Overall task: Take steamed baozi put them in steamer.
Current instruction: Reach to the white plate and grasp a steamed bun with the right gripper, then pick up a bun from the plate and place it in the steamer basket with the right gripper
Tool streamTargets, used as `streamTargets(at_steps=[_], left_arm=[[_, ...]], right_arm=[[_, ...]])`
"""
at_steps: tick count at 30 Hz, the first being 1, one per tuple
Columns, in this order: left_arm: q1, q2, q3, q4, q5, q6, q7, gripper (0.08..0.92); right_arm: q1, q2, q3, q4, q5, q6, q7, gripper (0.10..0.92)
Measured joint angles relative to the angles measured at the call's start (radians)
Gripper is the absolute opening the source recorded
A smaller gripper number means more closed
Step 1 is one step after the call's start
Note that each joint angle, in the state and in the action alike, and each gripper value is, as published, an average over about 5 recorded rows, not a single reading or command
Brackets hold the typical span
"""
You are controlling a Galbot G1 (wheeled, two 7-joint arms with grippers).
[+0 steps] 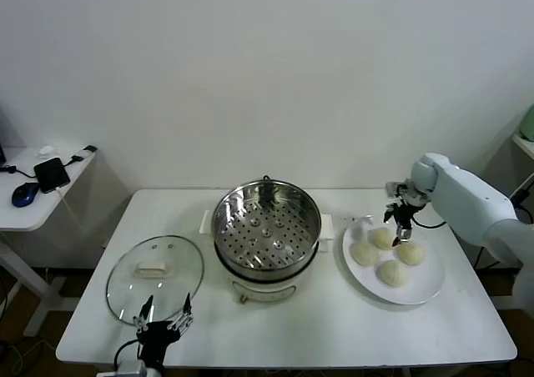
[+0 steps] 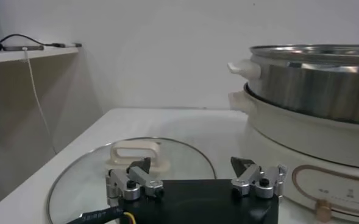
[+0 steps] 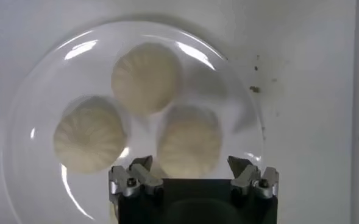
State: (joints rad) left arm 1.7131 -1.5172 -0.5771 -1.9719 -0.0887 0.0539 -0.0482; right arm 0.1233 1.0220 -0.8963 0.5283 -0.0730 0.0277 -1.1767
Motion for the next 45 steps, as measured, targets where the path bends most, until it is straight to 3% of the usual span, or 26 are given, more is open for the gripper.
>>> streamTargets(at_steps=[3, 10, 13, 25, 34, 39, 45], left_arm=[[0.000, 0.000, 0.000, 0.000, 0.000, 0.000, 0.000, 0.823], [0.001, 0.000, 0.003, -0.003, 0.002, 0.000, -0.001, 0.823], [0.003, 0.000, 0.003, -0.005, 0.004, 0.000, -0.001, 0.823], [0.015, 0.000, 0.013, -0.011, 0.010, -0.004, -0.002, 0.823], [0.007, 0.000, 0.022, -0.010, 0.014, -0.002, -0.001, 0.823], [0.004, 0.004, 0.019, -0.010, 0.011, 0.001, -0.001, 0.823], [0.006, 0.012, 0.012, -0.016, 0.006, 0.001, -0.001, 0.823]], right_arm=[[-0.010, 0.009, 0.013, -0.012, -0.012, -0.007, 0.007, 0.784], [-0.020, 0.016, 0.035, -0.020, -0.031, -0.021, 0.017, 0.608], [-0.015, 0.010, 0.034, -0.008, -0.026, -0.028, 0.017, 0.582], [0.288, -0.037, -0.219, 0.241, 0.199, -0.014, -0.011, 0.577], [0.573, 0.070, -0.415, 0.522, 0.385, 0.090, 0.004, 0.577], [0.613, 0.152, -0.469, 0.610, 0.360, 0.195, 0.033, 0.577], [0.561, 0.234, -0.478, 0.588, 0.197, 0.382, 0.084, 0.577]])
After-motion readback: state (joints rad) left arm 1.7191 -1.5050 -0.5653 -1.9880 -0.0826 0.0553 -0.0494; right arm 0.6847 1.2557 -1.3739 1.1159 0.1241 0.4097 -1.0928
